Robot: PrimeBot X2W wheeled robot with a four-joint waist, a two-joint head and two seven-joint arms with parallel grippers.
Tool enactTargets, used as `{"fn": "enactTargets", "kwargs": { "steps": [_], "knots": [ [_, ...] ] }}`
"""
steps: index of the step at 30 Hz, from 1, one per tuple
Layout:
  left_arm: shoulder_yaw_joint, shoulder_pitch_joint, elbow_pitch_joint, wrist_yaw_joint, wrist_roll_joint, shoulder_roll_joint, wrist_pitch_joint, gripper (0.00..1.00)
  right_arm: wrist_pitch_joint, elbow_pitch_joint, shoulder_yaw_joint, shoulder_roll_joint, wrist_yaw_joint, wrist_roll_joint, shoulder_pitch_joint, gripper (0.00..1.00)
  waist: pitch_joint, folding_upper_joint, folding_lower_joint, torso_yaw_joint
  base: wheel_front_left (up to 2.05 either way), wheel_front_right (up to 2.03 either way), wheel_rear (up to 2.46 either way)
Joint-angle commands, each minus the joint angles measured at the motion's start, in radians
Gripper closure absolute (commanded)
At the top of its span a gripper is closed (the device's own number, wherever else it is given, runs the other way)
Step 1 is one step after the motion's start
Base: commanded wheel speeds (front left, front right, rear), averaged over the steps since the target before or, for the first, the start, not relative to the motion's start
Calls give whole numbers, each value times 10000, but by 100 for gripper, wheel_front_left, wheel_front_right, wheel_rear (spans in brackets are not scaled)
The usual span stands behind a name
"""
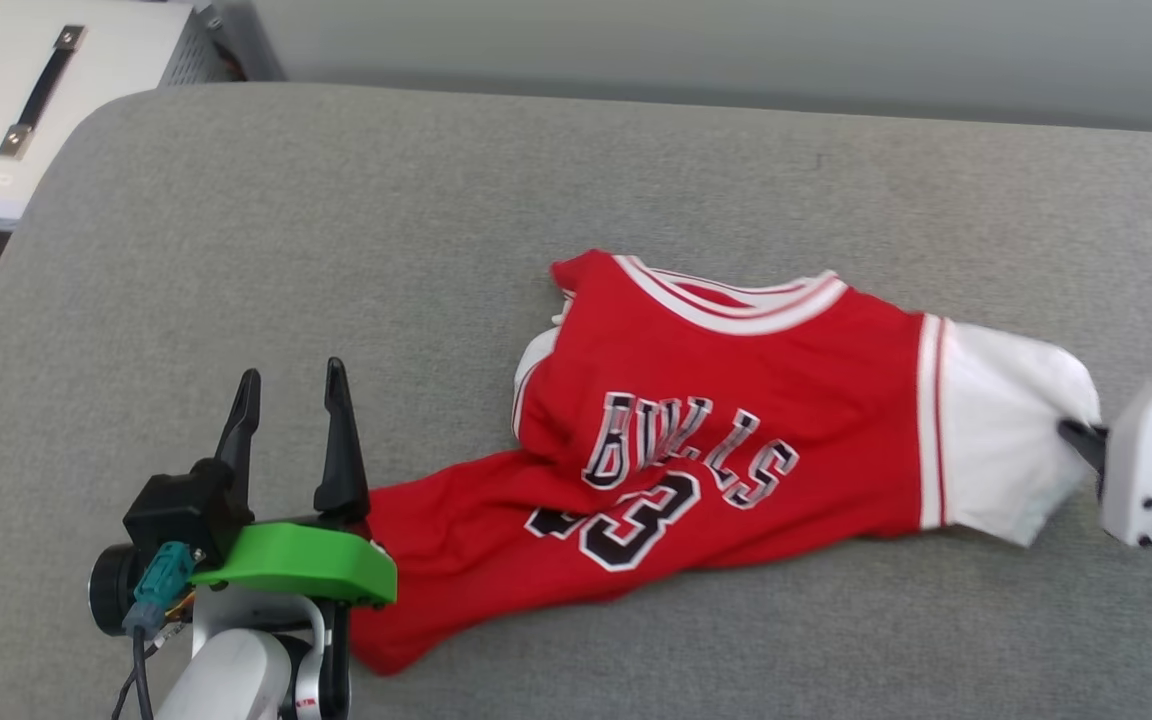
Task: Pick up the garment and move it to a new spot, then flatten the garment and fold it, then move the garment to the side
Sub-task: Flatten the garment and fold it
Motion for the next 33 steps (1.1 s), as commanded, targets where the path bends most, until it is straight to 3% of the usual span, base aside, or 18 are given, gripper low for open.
{"fn": "enactTargets", "kwargs": {
  "steps": [1,12,19,20,21,27,33],
  "knots": [
    [43,183,-46,63,-4,64,50,0,54,-177,-361,35,-9,-126,446,100,-263,-1,0,-363,0,0,0],
    [117,391,-259,191,-103,288,327,0,512,-870,-3770,1326,-9,-846,3580,100,-254,-1,0,-670,0,0,0],
    [133,350,-147,239,-177,290,401,0,96,-571,-4020,2098,-9,-1116,3948,100,-163,-1,0,-658,0,0,0],
    [125,353,-106,234,-199,288,423,0,-72,-505,-3947,2155,-9,-1158,3922,60,-179,-1,0,-644,0,0,0],
    [118,356,-81,224,-213,289,431,0,-274,-488,-3890,2175,-9,-1220,3894,0,-199,-1,0,-630,0,0,0],
    [142,514,95,218,-341,364,532,0,-2396,-574,-3647,2278,-9,-2100,3698,0,-482,-1,0,-561,0,0,0],
    [180,722,226,220,-472,457,633,0,-4483,-966,-3563,3011,-9,-3160,3413,0,-886,-1,0,-575,0,0,0]
  ]
}}
